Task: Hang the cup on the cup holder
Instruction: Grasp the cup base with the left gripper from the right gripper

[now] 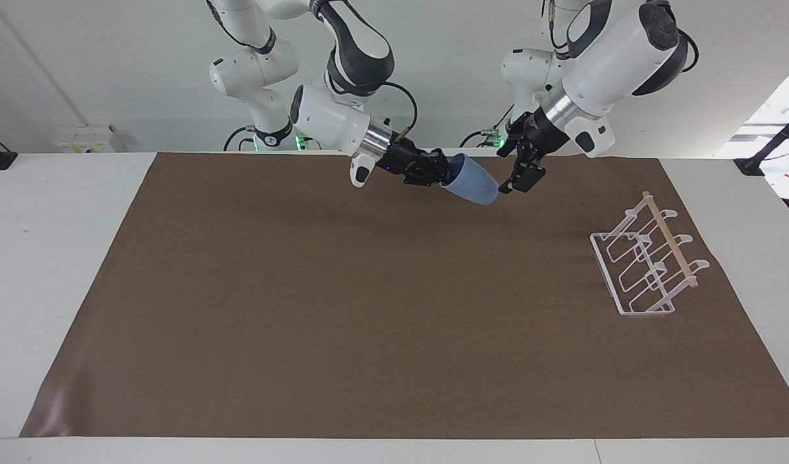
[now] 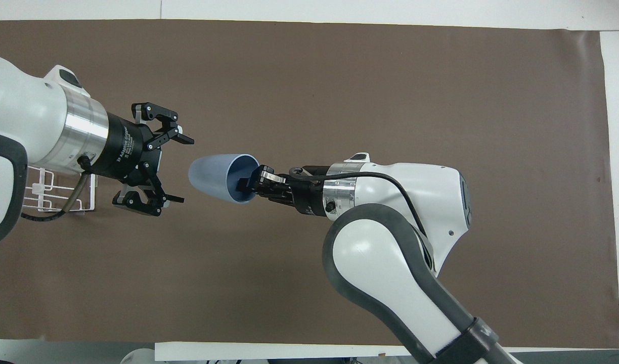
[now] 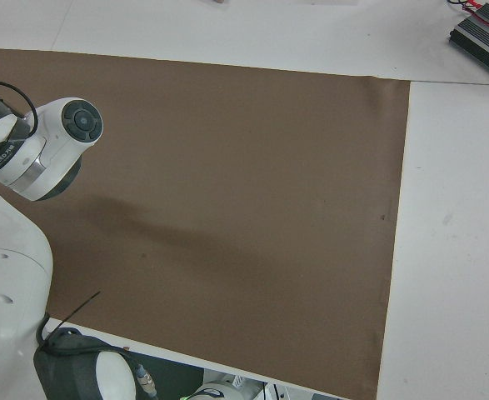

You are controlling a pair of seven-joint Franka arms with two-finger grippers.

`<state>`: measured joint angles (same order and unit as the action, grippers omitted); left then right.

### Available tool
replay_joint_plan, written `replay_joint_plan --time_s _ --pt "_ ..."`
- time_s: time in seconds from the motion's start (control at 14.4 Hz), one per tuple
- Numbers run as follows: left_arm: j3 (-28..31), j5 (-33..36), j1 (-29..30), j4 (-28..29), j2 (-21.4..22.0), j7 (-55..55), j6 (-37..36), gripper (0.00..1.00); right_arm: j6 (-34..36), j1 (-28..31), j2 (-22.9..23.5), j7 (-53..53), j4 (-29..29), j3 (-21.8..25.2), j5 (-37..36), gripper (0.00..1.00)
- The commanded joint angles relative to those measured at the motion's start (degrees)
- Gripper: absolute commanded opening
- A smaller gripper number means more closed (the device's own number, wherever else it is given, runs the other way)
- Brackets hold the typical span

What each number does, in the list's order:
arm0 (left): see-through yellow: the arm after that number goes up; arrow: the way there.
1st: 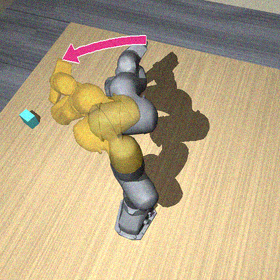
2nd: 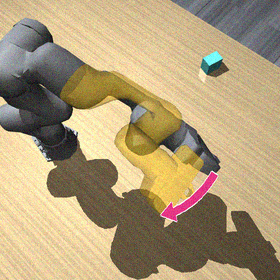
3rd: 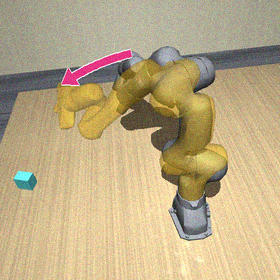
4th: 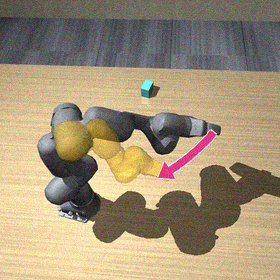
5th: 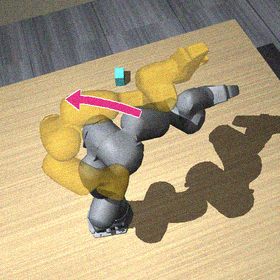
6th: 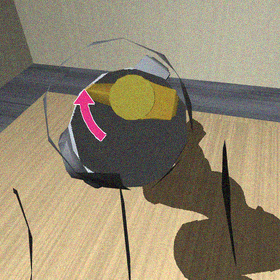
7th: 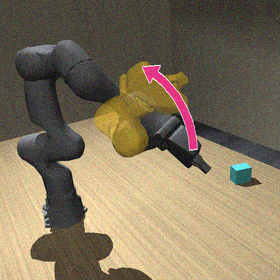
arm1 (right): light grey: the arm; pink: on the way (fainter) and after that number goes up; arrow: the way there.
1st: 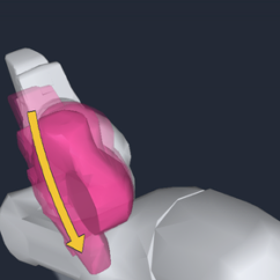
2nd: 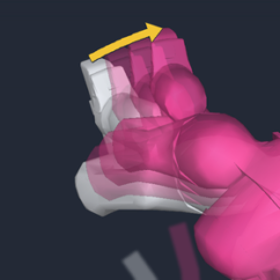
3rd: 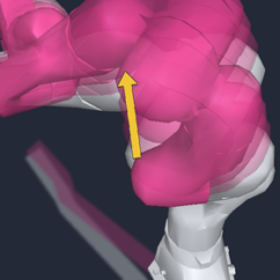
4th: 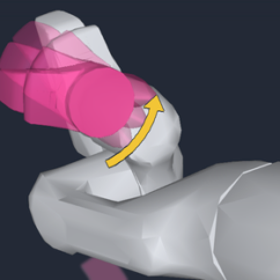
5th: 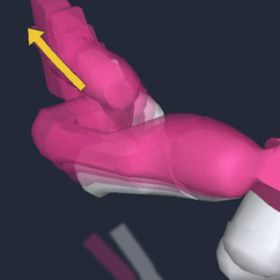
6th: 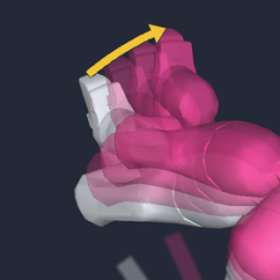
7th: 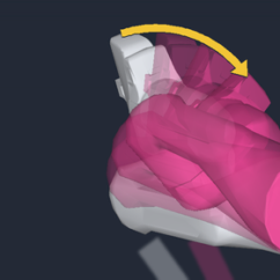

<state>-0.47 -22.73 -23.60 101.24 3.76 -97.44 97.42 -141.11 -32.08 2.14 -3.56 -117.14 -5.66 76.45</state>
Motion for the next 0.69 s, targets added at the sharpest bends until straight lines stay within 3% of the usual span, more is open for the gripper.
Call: replay_joint_plan --time_s 0.0,0.49,0.62 --pt "0.4 -1.2 -2.3 3.3 1.2 0.9 3.7 1.0 -2.8 -2.4 0.0 -1.2 -0.2 0.1 1.2 0.0" --pt "0.4 -5.3 -3.2 9.9 0.8 13.5 8.8 0.97 -2.9 -2.5 0.1 -1.3 0.0 0.1 1.2 0.0" --pt "0.6 -5.6 -3.6 9.9 0.8 13.4 8.8 0.0 -2.7 -2.1 0.1 -1.3 0.2 0.1 1.2 0.0"
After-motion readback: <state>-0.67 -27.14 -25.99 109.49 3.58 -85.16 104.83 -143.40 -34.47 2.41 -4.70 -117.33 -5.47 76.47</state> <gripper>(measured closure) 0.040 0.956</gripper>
